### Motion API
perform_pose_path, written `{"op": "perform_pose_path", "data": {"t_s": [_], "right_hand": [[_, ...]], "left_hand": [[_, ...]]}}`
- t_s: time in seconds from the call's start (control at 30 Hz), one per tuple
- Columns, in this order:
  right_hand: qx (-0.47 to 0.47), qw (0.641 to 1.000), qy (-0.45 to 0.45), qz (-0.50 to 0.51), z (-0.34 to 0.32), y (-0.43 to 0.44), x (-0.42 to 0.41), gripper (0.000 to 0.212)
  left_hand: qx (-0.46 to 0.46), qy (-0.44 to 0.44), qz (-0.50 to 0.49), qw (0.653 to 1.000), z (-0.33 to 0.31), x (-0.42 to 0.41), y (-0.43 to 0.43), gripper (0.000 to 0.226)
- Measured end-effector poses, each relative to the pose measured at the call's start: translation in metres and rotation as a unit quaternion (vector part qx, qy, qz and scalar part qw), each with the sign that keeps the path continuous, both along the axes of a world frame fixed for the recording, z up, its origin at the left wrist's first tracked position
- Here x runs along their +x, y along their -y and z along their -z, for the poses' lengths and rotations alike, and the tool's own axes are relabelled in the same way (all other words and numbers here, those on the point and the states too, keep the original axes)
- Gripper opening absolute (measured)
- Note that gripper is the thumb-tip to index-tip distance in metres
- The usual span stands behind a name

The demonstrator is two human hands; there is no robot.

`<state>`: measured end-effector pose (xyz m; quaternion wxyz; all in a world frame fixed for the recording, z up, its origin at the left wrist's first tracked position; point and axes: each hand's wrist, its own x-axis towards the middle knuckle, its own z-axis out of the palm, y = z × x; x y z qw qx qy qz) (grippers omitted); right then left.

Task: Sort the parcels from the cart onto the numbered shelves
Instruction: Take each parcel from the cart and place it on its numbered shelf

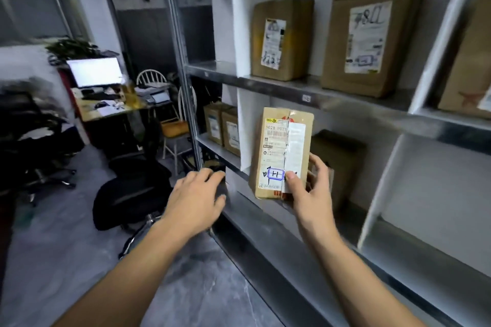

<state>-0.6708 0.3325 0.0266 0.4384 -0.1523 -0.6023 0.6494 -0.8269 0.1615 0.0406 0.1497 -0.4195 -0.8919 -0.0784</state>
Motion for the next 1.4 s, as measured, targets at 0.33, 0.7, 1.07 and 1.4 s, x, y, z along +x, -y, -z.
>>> {"op": "perform_pose_path", "data": {"t_s": [0.33,0.7,1.07,1.4], "right_hand": [[0.041,0.995,-0.039,-0.078,-0.074,-0.004,-0.206,0.048],[0.037,0.995,-0.092,0.019,-0.147,-0.020,-0.423,0.048],[0.082,0.979,-0.048,0.181,-0.183,-0.080,-0.538,0.054],[0.119,0.949,0.051,0.288,-0.190,-0.135,-0.647,0.053]], "left_hand": [[0.075,-0.026,-0.083,0.993,-0.043,-0.157,0.020,0.054],[0.098,-0.075,0.002,0.992,-0.112,-0.382,0.008,0.054],[0.082,-0.063,0.155,0.983,-0.136,-0.531,-0.055,0.058],[0.123,-0.077,0.226,0.963,-0.158,-0.634,-0.136,0.054]]}}
